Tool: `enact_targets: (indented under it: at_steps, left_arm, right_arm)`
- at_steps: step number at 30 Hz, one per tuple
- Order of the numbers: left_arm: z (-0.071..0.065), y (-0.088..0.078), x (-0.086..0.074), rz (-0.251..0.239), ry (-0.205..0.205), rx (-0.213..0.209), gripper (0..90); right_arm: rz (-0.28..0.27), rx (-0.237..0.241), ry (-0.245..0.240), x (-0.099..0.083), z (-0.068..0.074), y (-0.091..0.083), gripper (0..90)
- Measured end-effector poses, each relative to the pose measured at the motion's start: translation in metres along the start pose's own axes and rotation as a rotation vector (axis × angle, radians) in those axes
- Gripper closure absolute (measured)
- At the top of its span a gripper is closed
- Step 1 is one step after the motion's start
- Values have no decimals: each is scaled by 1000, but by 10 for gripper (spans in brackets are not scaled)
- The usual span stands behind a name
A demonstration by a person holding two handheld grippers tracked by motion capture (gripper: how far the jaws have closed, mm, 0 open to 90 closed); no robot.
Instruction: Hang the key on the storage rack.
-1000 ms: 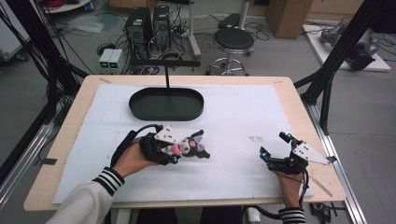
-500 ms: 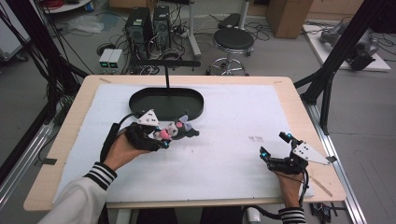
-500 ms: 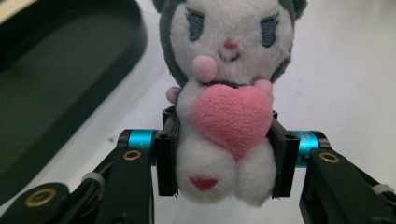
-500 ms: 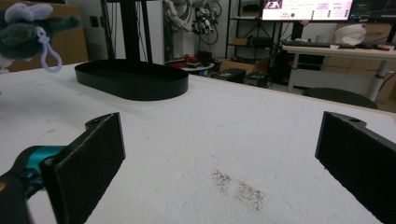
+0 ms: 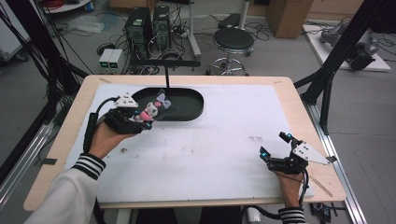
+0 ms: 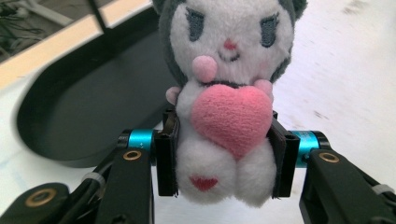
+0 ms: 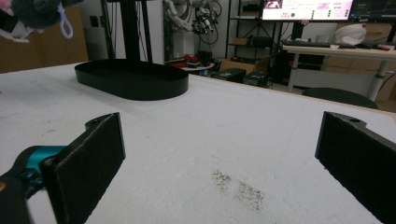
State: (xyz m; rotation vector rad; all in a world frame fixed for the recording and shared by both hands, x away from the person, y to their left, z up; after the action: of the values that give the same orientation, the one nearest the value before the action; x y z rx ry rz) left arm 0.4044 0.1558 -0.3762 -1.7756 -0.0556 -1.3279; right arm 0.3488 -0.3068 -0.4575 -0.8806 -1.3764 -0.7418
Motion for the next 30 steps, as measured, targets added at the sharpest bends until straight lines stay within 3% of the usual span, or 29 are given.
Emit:
enact_targets:
  at_steps: [9, 30]
  left_arm:
    - [28, -16, 7, -23, -47, 76, 559]
    - [81, -34, 27, -42, -142, 201, 560]
  right_arm:
    - [1, -1, -2, 0, 0, 0, 5]
    - [0, 2, 4, 0, 0, 0, 5]
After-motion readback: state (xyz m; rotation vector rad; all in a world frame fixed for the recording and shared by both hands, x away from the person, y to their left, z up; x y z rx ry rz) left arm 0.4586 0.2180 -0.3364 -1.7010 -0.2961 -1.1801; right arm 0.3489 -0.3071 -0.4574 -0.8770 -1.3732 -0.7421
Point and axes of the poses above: each handheld gripper's, and its own axes: y roughly forward along the jaws, x roughly out of its top, z roughly to its left, the point moved 7 cm from there along y, roughly forward along the jaws, and after that the axes turned 5 degrees about -x, right-handed, at the moved point
